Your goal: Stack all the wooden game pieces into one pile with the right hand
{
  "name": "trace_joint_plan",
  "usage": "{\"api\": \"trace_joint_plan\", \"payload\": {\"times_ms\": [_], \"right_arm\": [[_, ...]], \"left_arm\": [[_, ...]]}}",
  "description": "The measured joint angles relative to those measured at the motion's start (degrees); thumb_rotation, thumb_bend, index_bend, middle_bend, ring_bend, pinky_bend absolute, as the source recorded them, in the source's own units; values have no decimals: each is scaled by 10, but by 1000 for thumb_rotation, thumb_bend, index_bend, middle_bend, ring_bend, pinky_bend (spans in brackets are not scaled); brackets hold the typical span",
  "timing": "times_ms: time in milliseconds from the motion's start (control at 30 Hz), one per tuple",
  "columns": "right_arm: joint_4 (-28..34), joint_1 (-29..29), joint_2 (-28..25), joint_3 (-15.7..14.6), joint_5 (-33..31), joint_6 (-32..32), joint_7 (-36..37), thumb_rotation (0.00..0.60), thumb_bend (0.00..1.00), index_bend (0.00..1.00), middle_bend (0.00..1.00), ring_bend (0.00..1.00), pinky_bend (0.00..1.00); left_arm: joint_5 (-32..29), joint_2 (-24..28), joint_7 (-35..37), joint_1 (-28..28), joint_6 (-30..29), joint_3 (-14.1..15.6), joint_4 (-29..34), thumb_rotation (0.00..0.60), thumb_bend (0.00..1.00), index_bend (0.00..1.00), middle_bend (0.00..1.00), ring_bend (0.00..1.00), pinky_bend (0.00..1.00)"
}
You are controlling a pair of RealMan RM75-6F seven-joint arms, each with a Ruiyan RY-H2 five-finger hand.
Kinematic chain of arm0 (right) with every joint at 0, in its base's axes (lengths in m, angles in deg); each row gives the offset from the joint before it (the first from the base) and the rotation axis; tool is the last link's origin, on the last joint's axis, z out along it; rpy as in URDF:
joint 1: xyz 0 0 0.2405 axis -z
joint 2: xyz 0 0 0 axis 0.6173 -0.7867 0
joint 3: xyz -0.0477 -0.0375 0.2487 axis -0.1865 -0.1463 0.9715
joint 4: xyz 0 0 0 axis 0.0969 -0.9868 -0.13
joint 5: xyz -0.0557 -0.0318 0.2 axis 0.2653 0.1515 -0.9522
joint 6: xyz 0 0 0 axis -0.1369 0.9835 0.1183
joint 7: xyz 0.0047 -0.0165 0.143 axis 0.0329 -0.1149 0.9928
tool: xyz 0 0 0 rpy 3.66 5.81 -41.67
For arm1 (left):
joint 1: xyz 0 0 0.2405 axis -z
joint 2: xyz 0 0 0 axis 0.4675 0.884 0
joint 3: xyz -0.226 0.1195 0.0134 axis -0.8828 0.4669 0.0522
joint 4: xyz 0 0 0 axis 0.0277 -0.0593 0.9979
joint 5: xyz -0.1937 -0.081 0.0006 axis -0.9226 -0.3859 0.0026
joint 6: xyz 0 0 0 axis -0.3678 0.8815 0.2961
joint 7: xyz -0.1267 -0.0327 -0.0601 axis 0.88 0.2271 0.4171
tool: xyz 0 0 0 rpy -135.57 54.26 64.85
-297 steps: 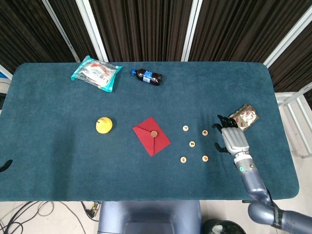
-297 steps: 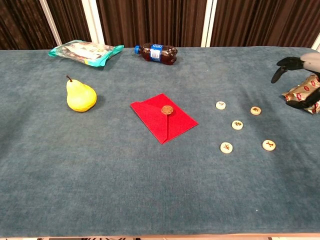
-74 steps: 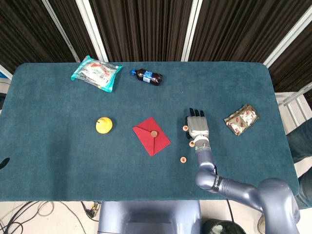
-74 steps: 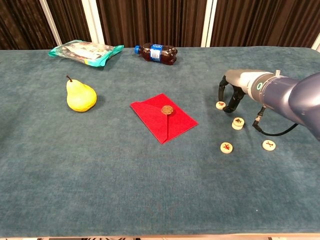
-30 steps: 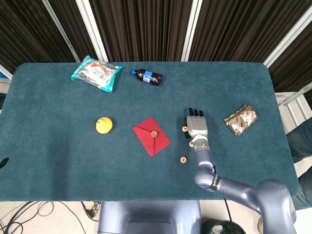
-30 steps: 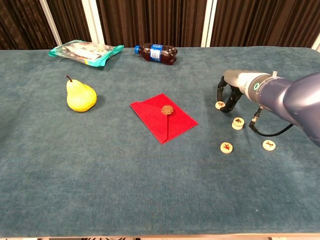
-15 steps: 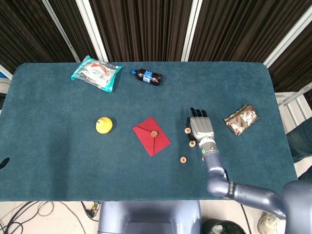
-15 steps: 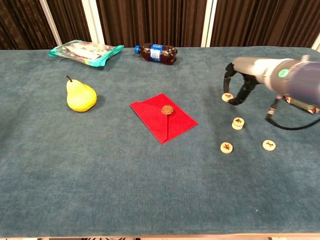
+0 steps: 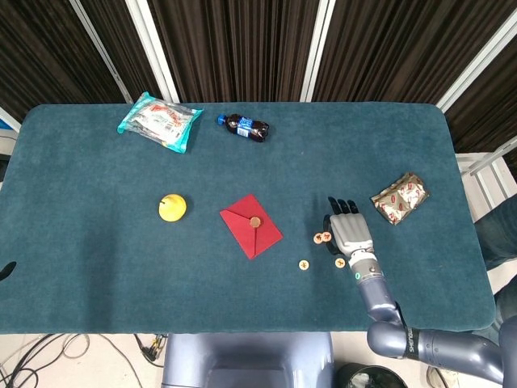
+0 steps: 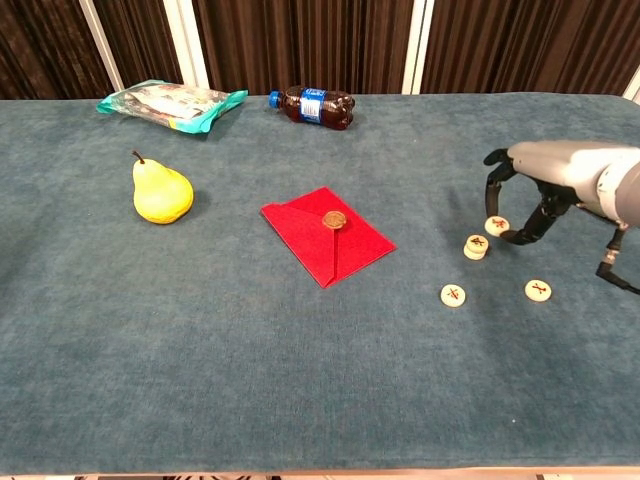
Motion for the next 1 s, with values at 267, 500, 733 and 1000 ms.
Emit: {"api": "trace_joint_plan", "payload": {"times_ms": [267,500,733,1000], "right_arm": [[-11,0,14,-3,11,2,2,600,416,518,0,0,10],[-24,-3,24,-4,5,-5,0,600,416,517,0,0,11],[-34,-7,31,-1,2,-11,-1,600,416,518,0,0,10],[-43,-13,40,3,-7,-16,-5,600,417,518,0,0,11]], "left_arm": [[0,0,0,0,0,0,0,600,145,77,0,0,0],[-2,1,2,0,1,-1,-1,600,145,77,0,0,0],[-2,1,1,0,1,-1,-1,600,145,77,0,0,0],[-4,1,1,0,1,-1,-1,600,145,77,0,0,0]]}}
